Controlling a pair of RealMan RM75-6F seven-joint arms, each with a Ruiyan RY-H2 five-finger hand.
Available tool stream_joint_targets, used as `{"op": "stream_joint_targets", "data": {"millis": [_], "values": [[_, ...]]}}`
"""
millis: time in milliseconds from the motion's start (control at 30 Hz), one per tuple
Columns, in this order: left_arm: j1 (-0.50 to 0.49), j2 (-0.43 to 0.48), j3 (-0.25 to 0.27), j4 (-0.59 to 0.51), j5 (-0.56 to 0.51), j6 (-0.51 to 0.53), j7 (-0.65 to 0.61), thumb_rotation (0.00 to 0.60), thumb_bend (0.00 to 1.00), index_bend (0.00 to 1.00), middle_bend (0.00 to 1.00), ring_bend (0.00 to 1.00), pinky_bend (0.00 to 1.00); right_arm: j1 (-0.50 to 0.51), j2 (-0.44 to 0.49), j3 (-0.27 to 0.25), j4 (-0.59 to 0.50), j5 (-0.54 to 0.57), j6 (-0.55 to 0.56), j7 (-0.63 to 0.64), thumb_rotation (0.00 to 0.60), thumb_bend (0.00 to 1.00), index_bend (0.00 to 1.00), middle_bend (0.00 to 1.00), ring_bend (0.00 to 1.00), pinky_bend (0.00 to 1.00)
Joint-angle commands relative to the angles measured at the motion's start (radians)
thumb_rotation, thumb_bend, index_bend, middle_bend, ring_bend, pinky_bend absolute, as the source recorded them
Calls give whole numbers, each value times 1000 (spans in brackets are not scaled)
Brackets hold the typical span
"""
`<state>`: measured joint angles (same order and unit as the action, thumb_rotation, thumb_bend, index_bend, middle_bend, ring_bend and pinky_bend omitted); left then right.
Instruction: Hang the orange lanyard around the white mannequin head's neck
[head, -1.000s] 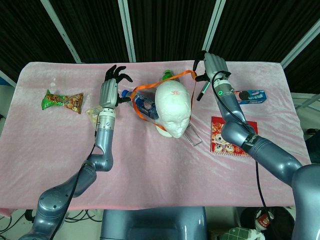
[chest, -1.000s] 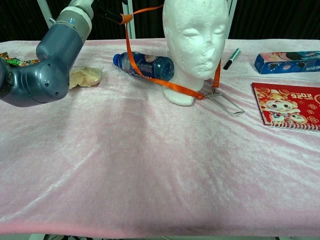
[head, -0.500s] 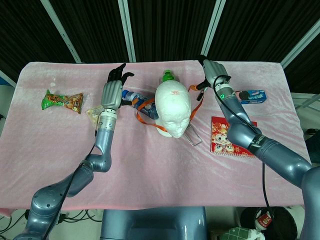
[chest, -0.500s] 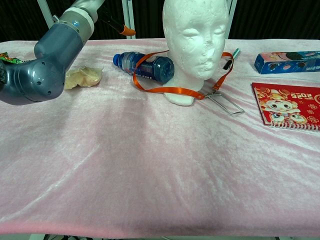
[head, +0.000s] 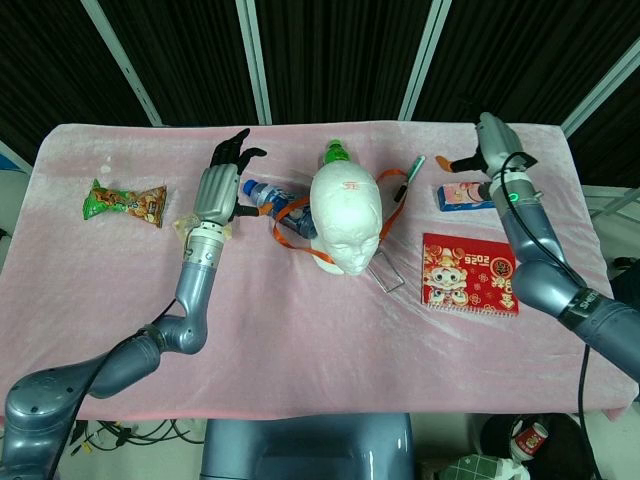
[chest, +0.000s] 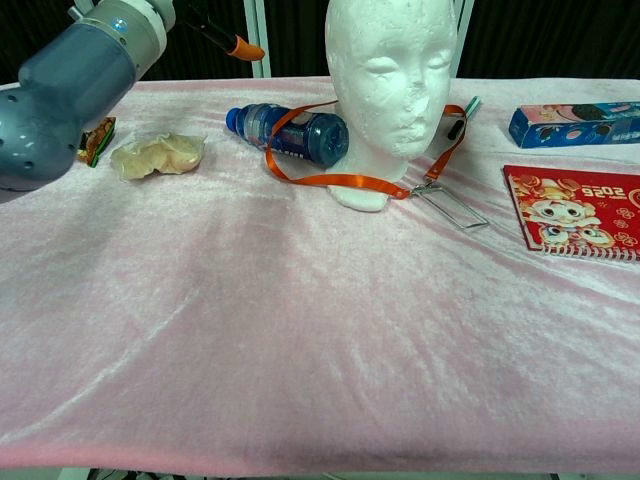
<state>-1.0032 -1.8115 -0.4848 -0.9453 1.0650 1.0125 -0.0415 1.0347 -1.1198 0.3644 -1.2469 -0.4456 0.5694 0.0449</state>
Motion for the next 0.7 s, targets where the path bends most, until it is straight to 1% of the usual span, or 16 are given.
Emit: {"op": "stream_joint_targets", "data": {"millis": [33, 67, 133, 233, 300, 367, 433, 467, 533, 600, 633, 700], "values": [[104, 164, 34, -263, -26, 34, 126, 600, 0, 258, 22, 0, 0, -64, 44, -26, -50, -45, 59, 4, 600, 358, 142, 244, 312, 254], [121, 192, 39, -312, -28, 41, 140, 600, 0, 258, 22, 0, 0, -80, 54, -40, -60, -53, 80, -7, 600, 373, 152, 275, 341, 288], [151, 251, 54, -400, -25, 46, 157, 600, 0, 258, 22, 0, 0, -108, 66, -58, -82, -62, 123, -23, 600, 397, 169, 340, 411, 402], [200, 338, 80, -509, 5, 68, 167, 600, 0, 259, 22, 0, 0, -148, 92, -79, -112, -55, 148, -32, 600, 423, 169, 387, 470, 485], [231, 384, 98, -565, 41, 96, 165, 600, 0, 258, 22, 0, 0, -172, 109, -93, -128, -53, 167, -42, 600, 452, 178, 440, 528, 542], [268, 429, 118, -618, 78, 130, 154, 600, 1, 258, 22, 0, 0, -194, 122, -110, -145, -56, 196, -63, 600, 485, 190, 507, 590, 608], [305, 471, 140, -668, 108, 161, 149, 600, 4, 258, 22, 0, 0, -216, 136, -127, -175, -66, 234, -89, 600, 557, 216, 629, 690, 717], [325, 491, 152, -693, 120, 178, 151, 600, 5, 258, 22, 0, 0, -228, 142, -137, -194, -74, 252, -102, 600, 585, 228, 676, 731, 761], [361, 527, 178, -736, 144, 210, 160, 600, 4, 258, 22, 0, 0, -252, 156, -150, -243, -90, 289, -120, 600, 647, 256, 803, 847, 886], [404, 560, 208, -775, 172, 249, 164, 600, 5, 258, 22, 0, 0, -276, 173, -162, -304, -102, 306, -129, 600, 682, 274, 883, 924, 968], [423, 573, 221, -791, 185, 268, 163, 600, 5, 258, 22, 0, 0, -287, 189, -168, -343, -107, 297, -128, 600, 707, 278, 910, 952, 990], [464, 596, 252, -817, 213, 301, 153, 600, 5, 258, 22, 0, 0, -304, 223, -178, -417, -110, 259, -120, 600, 747, 278, 940, 980, 1000]]}}
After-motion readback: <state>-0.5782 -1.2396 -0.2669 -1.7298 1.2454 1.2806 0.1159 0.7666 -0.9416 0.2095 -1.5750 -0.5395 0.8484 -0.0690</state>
